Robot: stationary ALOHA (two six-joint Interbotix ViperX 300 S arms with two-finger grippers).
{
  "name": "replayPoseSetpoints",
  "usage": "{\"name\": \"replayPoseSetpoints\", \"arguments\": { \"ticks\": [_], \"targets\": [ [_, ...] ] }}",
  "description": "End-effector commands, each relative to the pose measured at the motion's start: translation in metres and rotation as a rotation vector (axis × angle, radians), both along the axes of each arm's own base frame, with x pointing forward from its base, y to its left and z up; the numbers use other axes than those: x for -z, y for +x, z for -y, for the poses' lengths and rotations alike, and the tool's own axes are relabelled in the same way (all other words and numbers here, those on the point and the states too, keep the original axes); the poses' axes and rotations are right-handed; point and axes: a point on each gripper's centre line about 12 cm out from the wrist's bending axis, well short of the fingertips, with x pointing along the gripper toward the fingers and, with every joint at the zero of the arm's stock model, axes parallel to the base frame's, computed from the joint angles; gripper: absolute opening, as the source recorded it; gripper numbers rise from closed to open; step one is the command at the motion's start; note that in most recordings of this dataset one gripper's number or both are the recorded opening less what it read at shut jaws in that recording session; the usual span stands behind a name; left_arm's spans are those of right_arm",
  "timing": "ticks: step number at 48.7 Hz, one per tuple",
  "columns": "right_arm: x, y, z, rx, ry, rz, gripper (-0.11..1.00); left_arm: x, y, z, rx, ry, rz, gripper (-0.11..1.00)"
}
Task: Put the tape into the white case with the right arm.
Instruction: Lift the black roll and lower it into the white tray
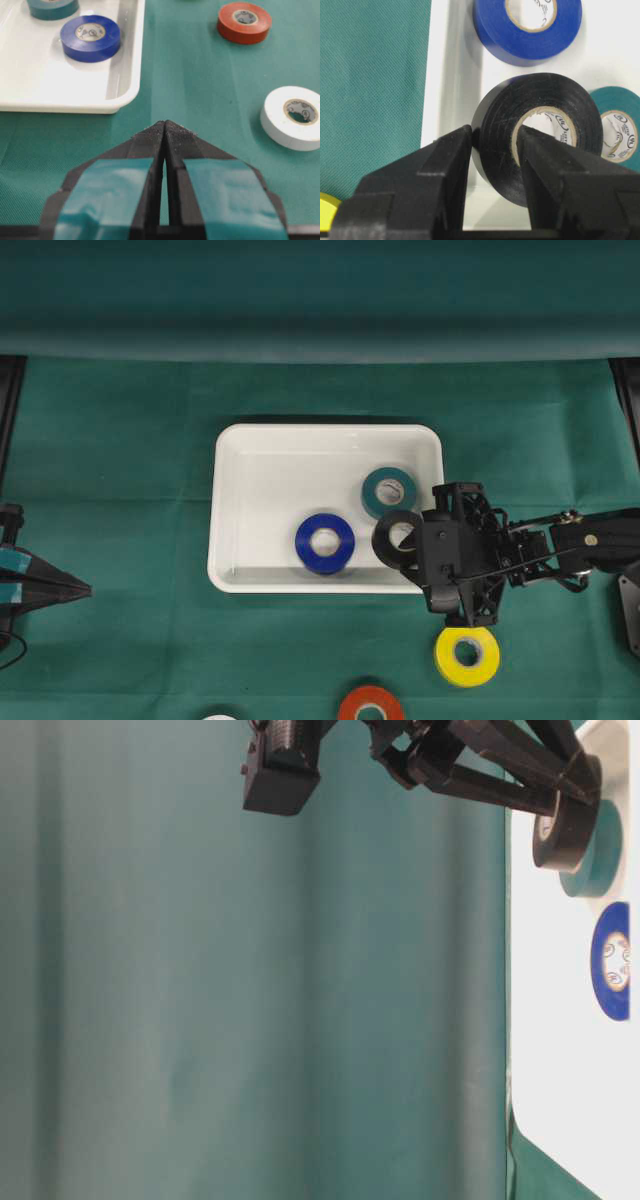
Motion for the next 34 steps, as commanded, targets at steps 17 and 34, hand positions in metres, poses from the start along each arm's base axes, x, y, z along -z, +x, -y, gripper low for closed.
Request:
{"name": "replayPoseSetpoints", "arguments": {
  "ticks": [17, 34],
  "targets": [
    [-0.005, 0.000, 0.001, 0.002, 0.000, 0.019, 0.72, -0.004, 0.002, 0.000, 0.000, -0.002, 0.011, 0.00],
    [-0.021, -0.037, 0.004, 0.050, -0.035, -0.004, 0.66, -0.004, 0.002, 0.000, 0.000, -0.002, 0.011, 0.00]
  ]
}}
